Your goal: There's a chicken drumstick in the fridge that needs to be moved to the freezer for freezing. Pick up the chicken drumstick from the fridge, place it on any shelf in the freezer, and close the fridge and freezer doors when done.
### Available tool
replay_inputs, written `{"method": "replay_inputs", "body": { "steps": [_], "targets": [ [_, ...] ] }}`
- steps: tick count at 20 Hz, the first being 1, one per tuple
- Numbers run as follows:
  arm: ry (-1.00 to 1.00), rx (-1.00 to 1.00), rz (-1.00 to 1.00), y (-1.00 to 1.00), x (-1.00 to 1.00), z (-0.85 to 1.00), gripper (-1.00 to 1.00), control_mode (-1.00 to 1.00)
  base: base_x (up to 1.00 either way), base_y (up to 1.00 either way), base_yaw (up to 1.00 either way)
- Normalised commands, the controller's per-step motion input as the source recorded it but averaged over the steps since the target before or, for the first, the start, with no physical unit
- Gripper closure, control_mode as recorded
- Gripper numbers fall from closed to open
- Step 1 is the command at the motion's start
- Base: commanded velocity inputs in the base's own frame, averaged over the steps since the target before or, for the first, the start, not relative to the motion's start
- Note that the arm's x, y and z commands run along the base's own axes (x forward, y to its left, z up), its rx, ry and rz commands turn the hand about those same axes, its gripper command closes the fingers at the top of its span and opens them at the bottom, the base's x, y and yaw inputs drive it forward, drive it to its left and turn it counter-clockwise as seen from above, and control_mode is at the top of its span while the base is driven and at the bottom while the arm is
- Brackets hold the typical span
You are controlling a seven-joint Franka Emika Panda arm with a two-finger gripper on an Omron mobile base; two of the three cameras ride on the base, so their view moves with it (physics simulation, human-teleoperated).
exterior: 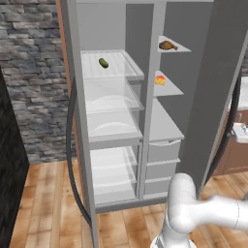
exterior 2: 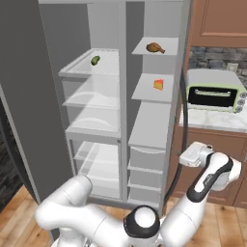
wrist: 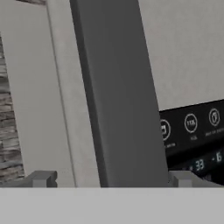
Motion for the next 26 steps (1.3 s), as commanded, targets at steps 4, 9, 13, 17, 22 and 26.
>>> {"method": "replay_inputs", "body": {
  "steps": [4,9,13,17,22,26],
  "targets": [
    [-0.12,-0.06,0.04,1.0,-0.08,-0.01,-1.0,-1.0,0.0,0.0,0.0],
    [-0.1,0.0,0.0,1.0,-0.06,-0.03,-1.0,-1.0,0.0,0.0,0.0],
    [-0.02,0.0,-0.03,1.0,0.0,0.0,-1.0,-1.0,0.0,0.0,0.0],
    [0.0,0.0,-0.03,1.0,0.26,-0.01,-1.0,-1.0,0.0,0.0,0.0],
    [0.04,0.0,-0.01,1.0,0.43,-0.06,-1.0,-1.0,0.0,0.0,0.0],
    [0.09,0.0,-0.02,1.0,0.55,-0.16,-1.0,-1.0,0.0,0.0,0.0]
  ]
}}
